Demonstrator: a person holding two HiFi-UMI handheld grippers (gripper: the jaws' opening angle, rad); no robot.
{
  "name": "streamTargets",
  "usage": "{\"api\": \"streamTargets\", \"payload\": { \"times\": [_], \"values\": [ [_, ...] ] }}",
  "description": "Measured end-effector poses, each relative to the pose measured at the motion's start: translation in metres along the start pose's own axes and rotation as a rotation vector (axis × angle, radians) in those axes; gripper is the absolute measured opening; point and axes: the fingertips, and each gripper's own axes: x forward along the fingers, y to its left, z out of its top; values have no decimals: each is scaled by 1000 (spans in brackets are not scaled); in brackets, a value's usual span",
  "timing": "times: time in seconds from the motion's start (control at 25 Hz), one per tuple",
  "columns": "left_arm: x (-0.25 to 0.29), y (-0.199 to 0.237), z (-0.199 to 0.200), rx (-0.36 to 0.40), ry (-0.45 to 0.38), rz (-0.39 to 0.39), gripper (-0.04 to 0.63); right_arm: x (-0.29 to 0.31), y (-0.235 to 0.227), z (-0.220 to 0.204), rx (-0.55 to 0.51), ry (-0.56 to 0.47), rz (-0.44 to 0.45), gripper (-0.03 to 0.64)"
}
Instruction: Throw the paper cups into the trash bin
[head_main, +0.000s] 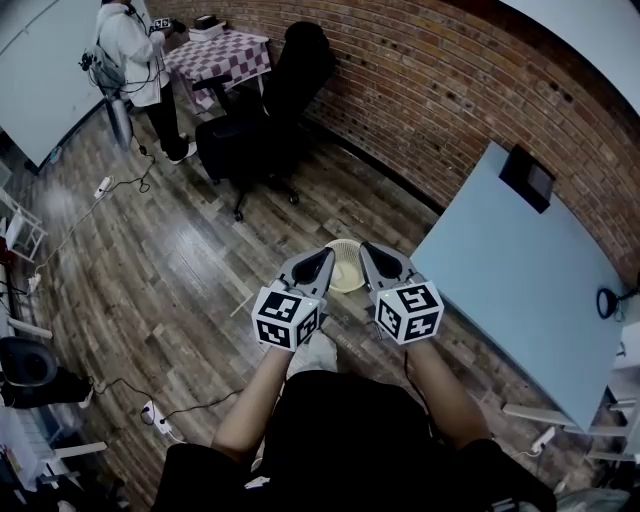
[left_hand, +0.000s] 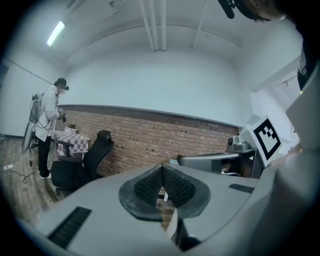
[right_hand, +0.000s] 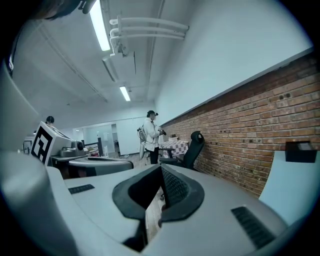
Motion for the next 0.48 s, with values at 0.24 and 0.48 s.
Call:
{"api": "streamTargets", "payload": {
  "times": [0.24, 0.48],
  "values": [
    [-18, -17, 3, 21, -36, 10, 8, -18, 12, -1, -11, -20, 17, 3],
    [-35, -30, 0, 30, -30, 18, 8, -33, 26, -3, -6, -30, 34, 3]
  ]
}}
